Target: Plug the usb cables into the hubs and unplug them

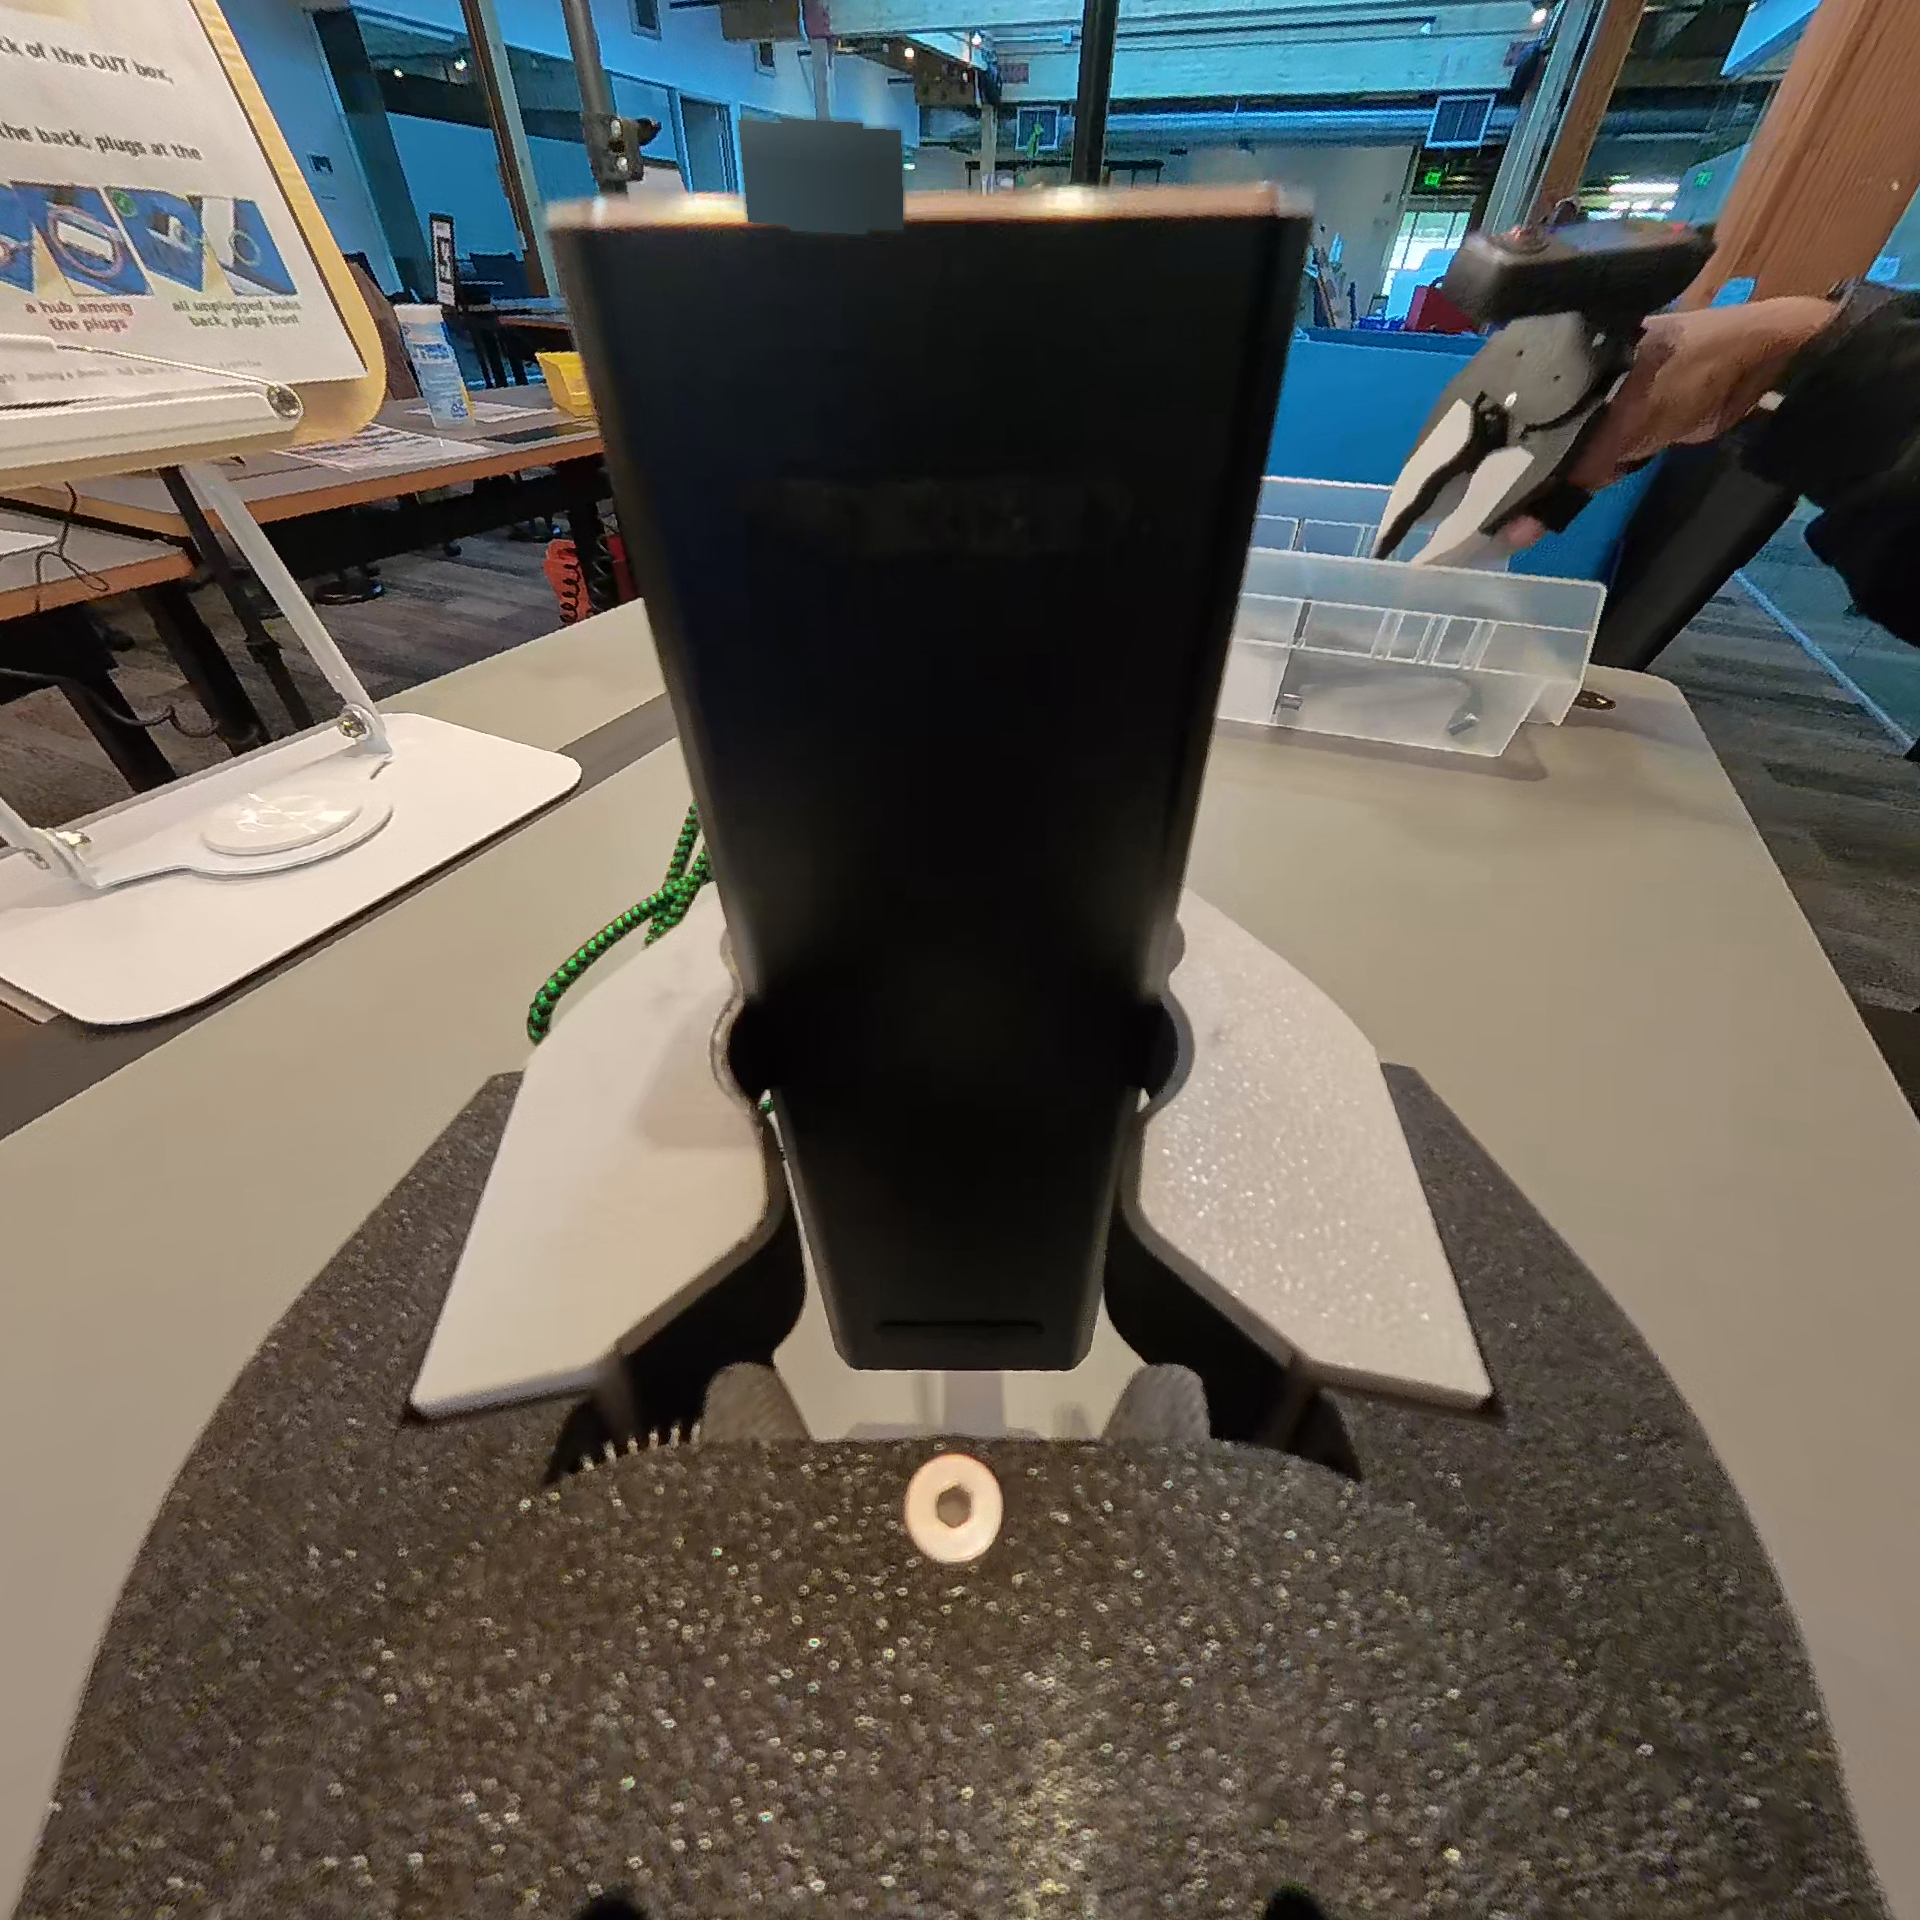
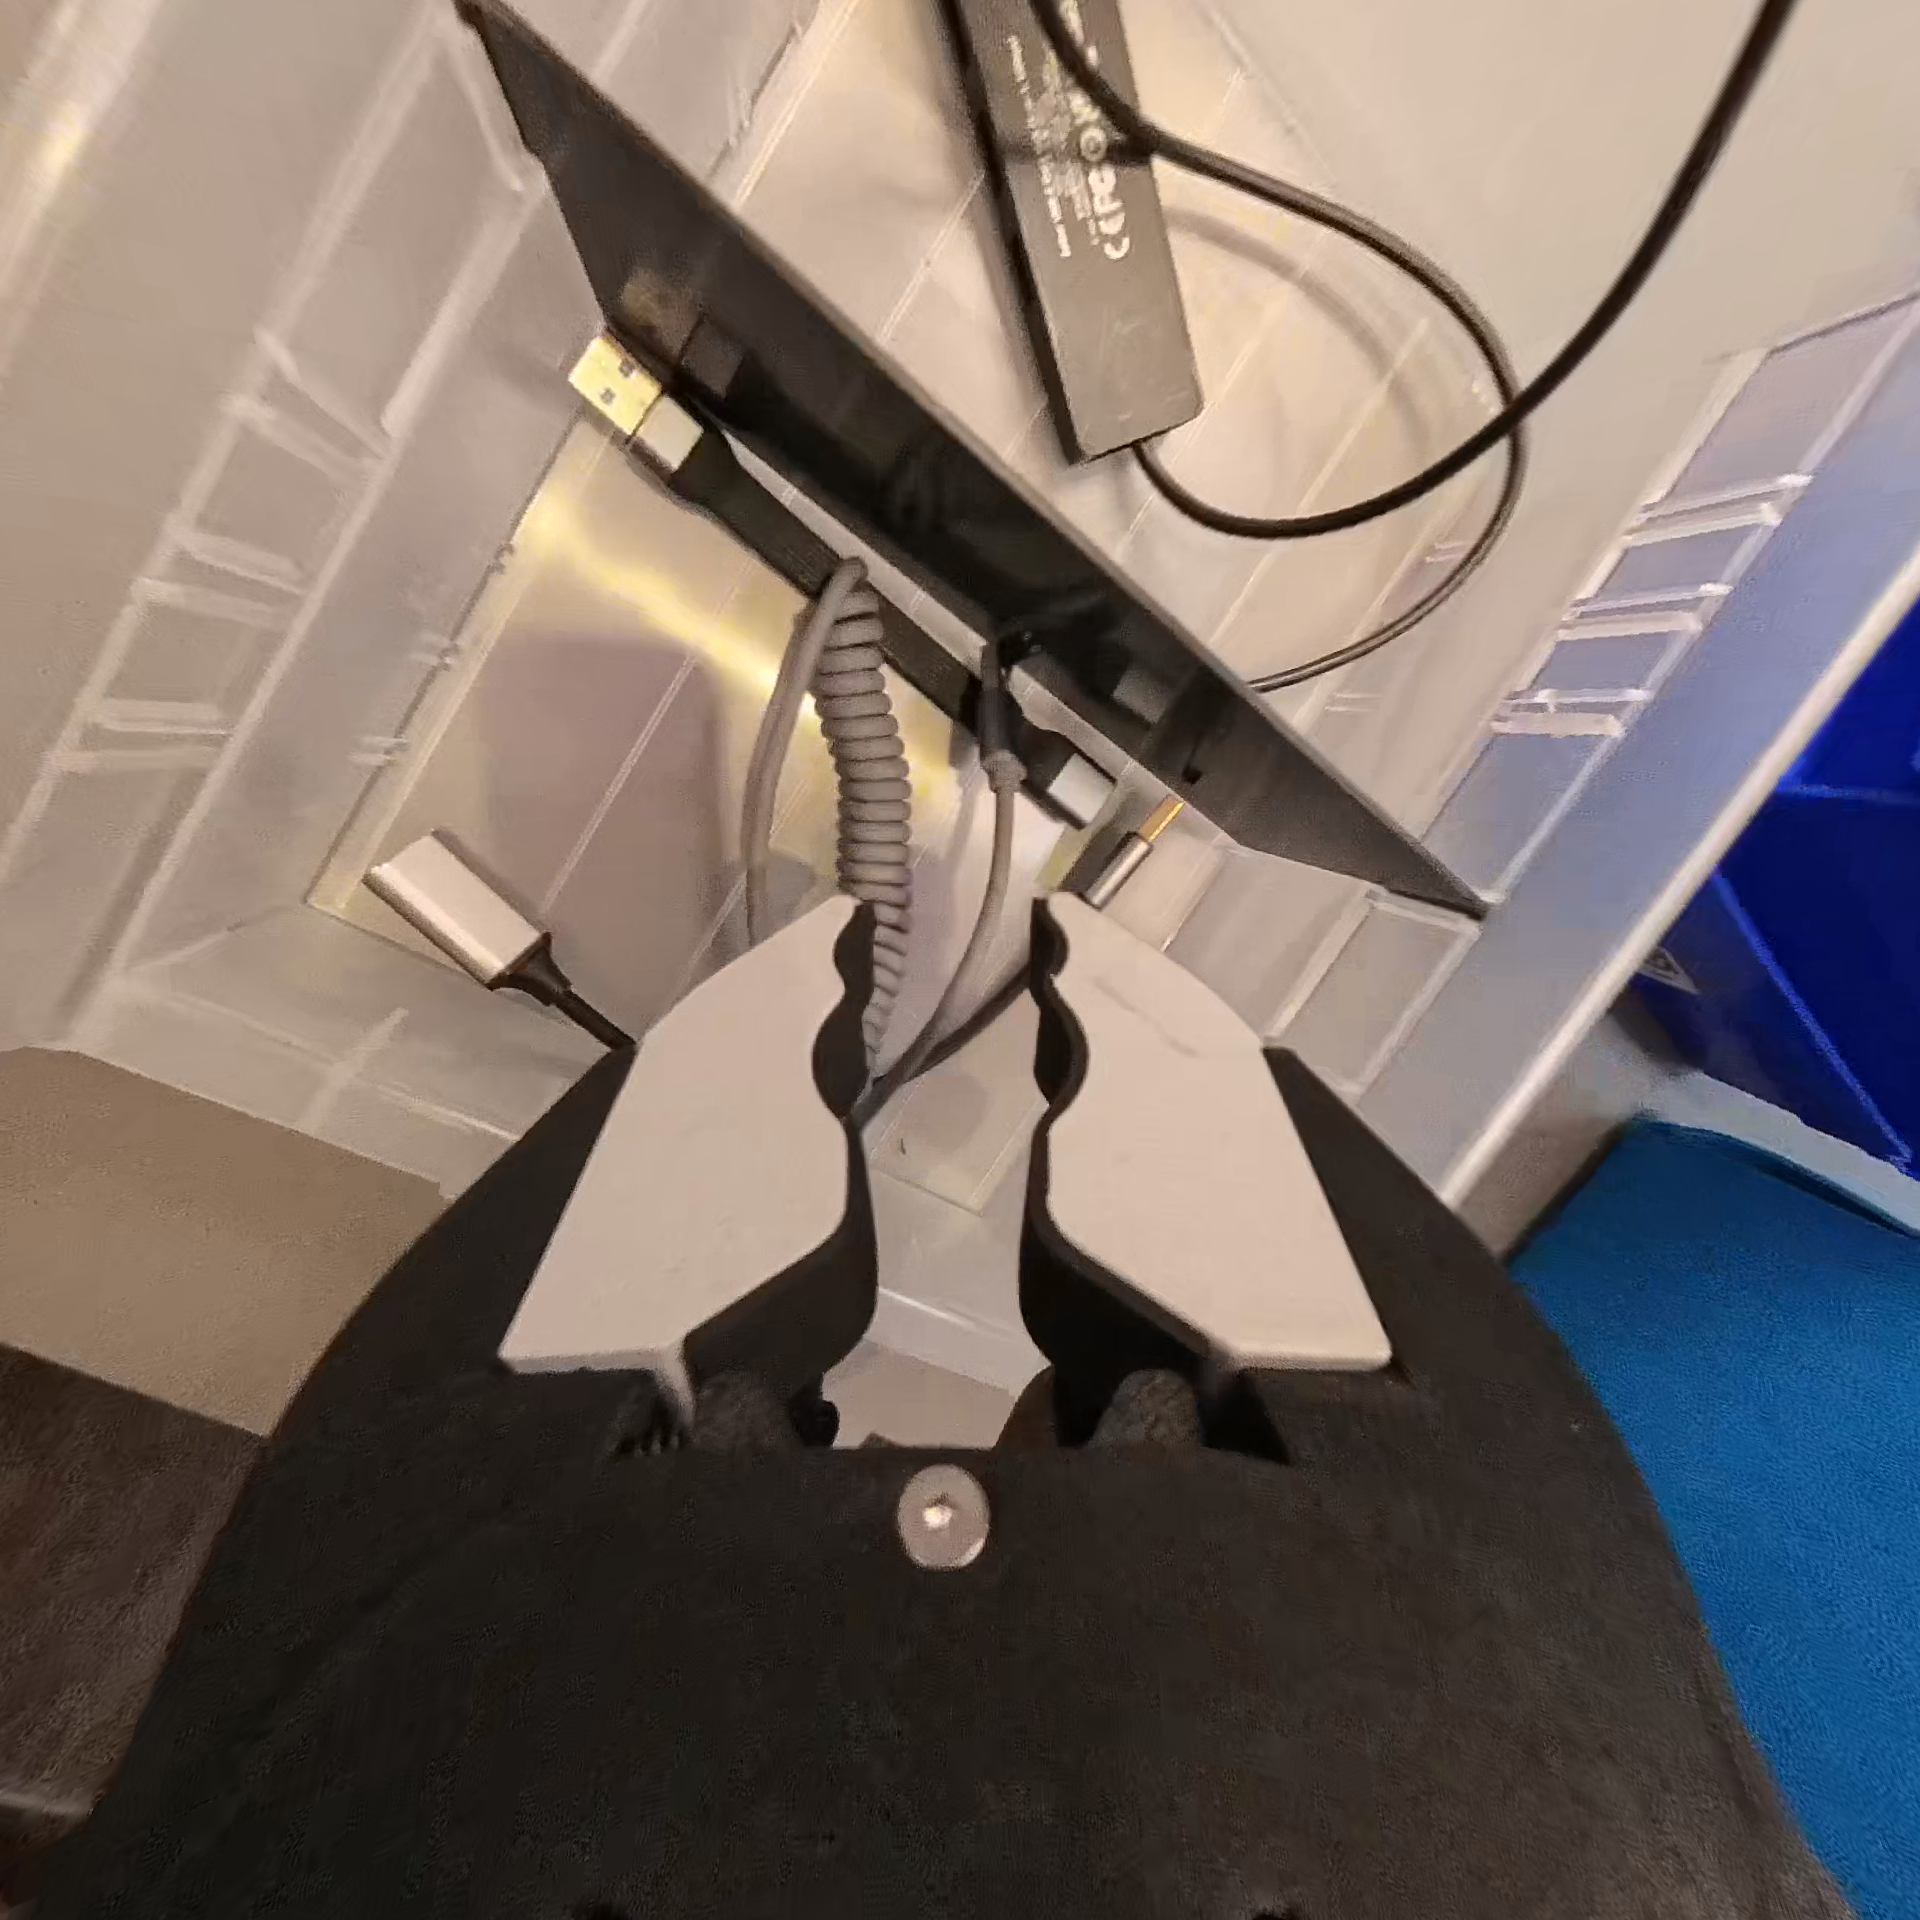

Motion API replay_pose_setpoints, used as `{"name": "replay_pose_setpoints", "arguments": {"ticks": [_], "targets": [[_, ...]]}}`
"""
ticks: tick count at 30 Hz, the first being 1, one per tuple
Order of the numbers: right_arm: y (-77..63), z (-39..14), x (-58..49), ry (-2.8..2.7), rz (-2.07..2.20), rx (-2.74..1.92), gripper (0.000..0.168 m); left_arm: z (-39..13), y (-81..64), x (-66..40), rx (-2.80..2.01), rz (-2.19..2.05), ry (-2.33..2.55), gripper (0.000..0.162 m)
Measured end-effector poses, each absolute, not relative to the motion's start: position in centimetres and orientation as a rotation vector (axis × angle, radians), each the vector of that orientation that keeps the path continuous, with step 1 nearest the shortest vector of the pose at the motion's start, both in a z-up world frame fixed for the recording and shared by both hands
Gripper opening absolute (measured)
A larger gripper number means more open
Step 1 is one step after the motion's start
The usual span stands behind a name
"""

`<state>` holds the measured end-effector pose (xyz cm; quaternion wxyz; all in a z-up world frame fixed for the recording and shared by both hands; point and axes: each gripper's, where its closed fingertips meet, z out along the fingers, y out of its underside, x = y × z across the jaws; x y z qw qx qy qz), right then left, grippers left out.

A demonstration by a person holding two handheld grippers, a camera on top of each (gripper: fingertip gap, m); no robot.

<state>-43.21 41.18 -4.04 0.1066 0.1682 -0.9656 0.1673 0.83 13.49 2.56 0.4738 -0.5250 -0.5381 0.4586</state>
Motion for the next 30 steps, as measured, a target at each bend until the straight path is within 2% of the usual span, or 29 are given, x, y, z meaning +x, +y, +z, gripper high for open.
{"name": "replay_pose_setpoints", "arguments": {"ticks": [6,17,20,24,30], "targets": [[39.1,0.2,-40.5,-2.784,0.744,0.461,0.028,2.1,13.8,0.7,-1.313,1.068,-1.338,0.071],[27.9,5.7,-18.1,-2.631,1.266,1.259,0.027,3.8,14.7,1.5,-1.261,1.029,-1.228,0.071],[24.6,5.3,-11.0,-2.568,1.439,1.436,0.027,4.8,14.4,2.0,-1.174,1.012,-1.188,0.071],[19.8,2.1,-3.3,-2.416,1.624,1.485,0.028,5.0,13.3,2.5,-1.083,1.004,-1.199,0.071],[15.1,-1.4,2.7,-1.912,1.747,1.516,0.035,3.8,11.7,2.2,-0.979,0.957,-1.288,0.071]]}}
